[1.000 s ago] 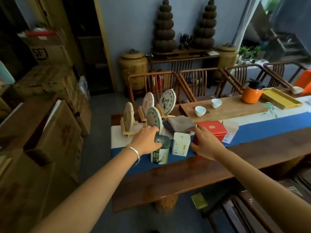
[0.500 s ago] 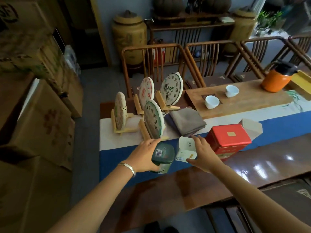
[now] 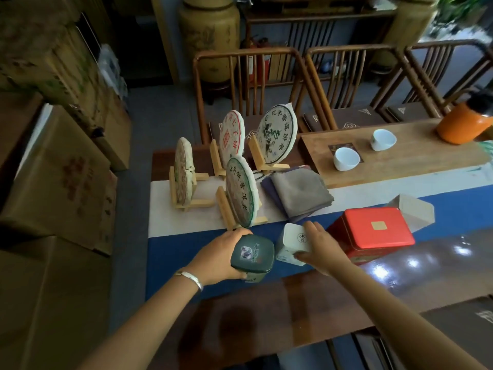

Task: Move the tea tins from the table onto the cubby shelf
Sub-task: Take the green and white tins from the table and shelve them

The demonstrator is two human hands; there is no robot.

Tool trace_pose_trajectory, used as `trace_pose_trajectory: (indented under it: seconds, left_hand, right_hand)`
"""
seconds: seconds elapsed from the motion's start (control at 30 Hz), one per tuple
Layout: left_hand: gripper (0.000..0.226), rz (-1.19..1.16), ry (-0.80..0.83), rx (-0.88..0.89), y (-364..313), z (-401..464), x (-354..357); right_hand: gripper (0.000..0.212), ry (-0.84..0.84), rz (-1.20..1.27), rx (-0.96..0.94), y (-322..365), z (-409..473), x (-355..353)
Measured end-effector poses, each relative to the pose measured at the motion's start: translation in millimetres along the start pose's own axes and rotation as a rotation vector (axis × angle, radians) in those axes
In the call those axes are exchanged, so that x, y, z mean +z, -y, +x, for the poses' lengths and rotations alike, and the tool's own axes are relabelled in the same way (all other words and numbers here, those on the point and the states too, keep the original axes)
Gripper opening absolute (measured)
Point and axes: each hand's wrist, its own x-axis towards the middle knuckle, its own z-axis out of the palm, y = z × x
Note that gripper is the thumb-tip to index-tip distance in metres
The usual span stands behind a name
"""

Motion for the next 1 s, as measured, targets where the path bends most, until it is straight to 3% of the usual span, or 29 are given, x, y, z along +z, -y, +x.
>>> trace_pose_trajectory:
  seconds: [0.57,0.77,1.0]
  left_hand:
    - [0.083,-0.235,-0.109,-0.071,-7,-5,9]
    - [0.085,-0.363,-0.244,-0.163,-4,-31,8]
    - [0.076,-0.591,-0.430,-0.328,1,-118,-10]
  right_hand:
    - [0.066,-0.050,0.227,0.043,-7,-9,13]
    - [0.074,-0.139,0.340,0.010,-1,-28,8]
    - [0.059,-0.019,0.624,-0.113,23,-49,-9]
